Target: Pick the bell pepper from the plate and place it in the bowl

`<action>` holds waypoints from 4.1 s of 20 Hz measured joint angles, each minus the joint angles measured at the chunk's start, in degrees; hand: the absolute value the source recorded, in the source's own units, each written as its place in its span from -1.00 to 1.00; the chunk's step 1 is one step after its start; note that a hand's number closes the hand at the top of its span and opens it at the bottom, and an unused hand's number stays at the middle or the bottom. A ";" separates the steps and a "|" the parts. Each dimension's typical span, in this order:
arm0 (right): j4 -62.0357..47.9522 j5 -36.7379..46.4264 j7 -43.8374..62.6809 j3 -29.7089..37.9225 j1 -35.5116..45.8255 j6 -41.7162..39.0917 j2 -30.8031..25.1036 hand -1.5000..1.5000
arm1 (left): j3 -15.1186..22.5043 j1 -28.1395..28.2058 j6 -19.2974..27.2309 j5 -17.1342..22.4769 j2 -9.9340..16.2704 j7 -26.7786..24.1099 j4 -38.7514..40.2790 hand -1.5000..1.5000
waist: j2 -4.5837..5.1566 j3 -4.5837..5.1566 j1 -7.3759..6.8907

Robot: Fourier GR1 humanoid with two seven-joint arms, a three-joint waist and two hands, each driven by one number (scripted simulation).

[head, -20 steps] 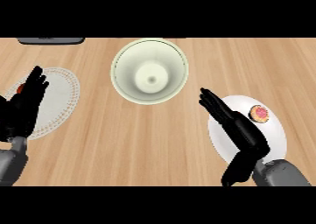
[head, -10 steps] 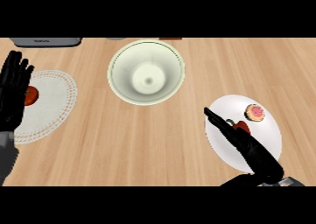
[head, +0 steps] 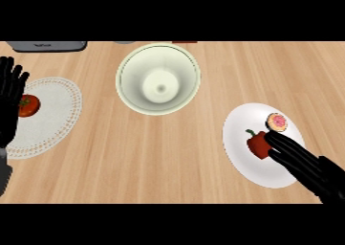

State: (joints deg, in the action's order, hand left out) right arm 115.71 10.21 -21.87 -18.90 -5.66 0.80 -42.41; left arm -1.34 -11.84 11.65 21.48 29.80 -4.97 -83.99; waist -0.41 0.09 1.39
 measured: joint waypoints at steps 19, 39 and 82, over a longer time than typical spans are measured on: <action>7.50 4.61 21.31 10.29 2.70 -27.02 -21.62 -1.00 | -0.78 -0.67 -0.96 -2.45 -2.37 1.01 -1.34 0.00 | 0.39 -0.05 -1.36; -16.09 27.72 13.38 3.24 12.36 -30.20 -1.18 -1.00 | -4.72 -2.24 -4.55 -6.86 -6.28 1.74 0.51 0.00 | 0.47 -0.10 -1.54; -50.62 55.18 -6.05 8.70 22.54 -15.24 19.54 1.00 | -11.14 -2.32 -10.37 -12.20 -10.92 4.47 -1.84 0.00 | 0.17 0.32 -1.59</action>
State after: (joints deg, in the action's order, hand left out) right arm 65.09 65.39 -27.92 -10.20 16.88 -14.44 -22.87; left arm -12.48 -14.16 1.28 9.27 18.88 -0.50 -85.84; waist -0.24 0.40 -0.20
